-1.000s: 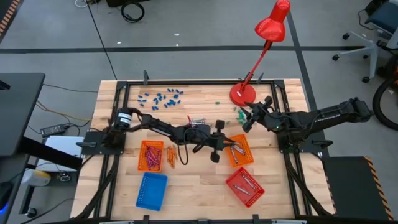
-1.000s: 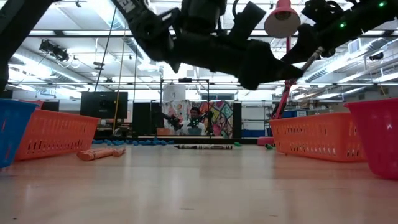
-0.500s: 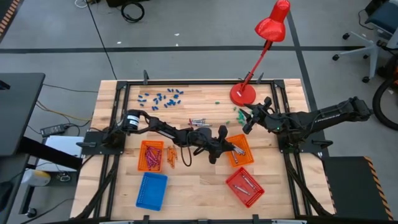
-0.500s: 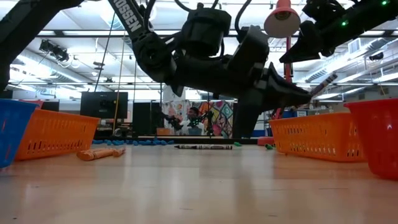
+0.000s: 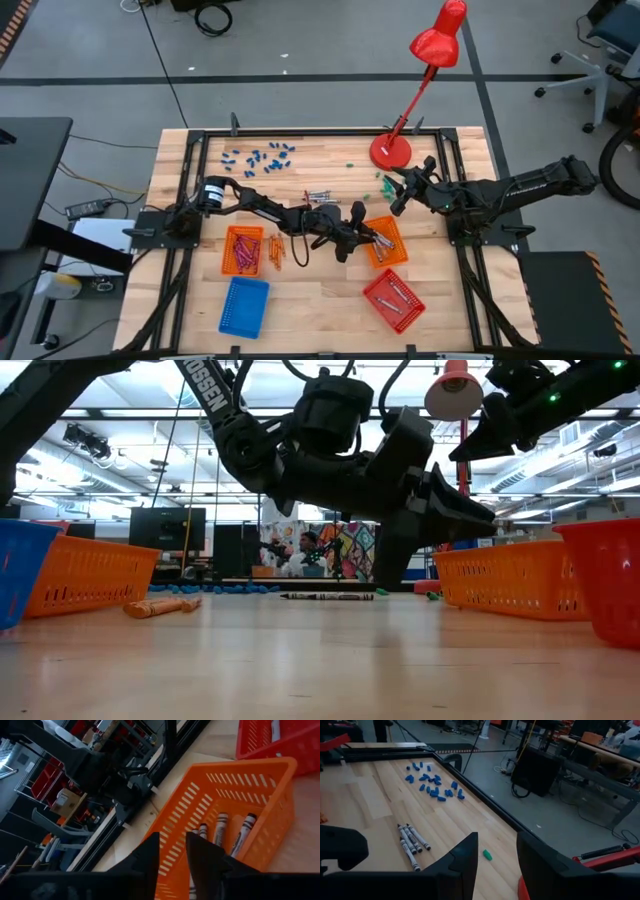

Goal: Sort crayons
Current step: Put the black crayon into the right orange bin

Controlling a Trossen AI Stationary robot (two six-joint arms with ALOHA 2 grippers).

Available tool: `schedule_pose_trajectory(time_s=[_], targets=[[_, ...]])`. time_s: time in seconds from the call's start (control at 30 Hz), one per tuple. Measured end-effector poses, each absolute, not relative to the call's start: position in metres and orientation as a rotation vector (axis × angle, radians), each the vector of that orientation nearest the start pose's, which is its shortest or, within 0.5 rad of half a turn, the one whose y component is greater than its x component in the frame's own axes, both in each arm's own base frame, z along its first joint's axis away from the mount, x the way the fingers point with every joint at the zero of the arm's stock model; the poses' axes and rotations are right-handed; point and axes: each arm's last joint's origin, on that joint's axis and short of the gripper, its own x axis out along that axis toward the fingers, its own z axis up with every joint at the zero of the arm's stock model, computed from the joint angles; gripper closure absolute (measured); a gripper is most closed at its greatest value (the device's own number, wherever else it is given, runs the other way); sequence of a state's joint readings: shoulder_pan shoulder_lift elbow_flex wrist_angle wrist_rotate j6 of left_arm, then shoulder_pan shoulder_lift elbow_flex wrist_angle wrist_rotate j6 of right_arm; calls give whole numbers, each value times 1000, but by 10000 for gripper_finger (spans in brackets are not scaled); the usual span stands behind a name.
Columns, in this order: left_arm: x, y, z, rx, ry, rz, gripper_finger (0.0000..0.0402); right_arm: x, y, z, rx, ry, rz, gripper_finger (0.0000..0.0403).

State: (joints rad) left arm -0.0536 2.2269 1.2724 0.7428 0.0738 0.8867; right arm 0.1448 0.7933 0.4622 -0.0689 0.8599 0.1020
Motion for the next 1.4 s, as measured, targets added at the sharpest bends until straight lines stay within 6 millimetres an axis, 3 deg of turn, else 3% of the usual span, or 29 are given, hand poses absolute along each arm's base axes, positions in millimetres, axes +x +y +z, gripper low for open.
schedule_pose_trajectory(time_s=[0.23,0.37,0.57,0.73,0.9,1.17,1.4], targets=[[465,-30,127,885,160,-166,266,167,2,235,-98,323,-711,264],[464,-39,132,906,209,-39,265,168,3,235,-97,324,-706,264],[455,-51,166,952,306,213,265,167,3,234,-106,330,-704,264],[442,-59,185,990,447,295,265,170,3,240,-114,286,-694,264],[424,-55,203,813,555,242,265,176,6,267,-132,111,-605,264],[390,-25,224,428,767,252,265,174,7,326,-170,-186,-536,264],[374,-11,218,350,942,304,265,183,10,315,-155,-110,-454,264]])
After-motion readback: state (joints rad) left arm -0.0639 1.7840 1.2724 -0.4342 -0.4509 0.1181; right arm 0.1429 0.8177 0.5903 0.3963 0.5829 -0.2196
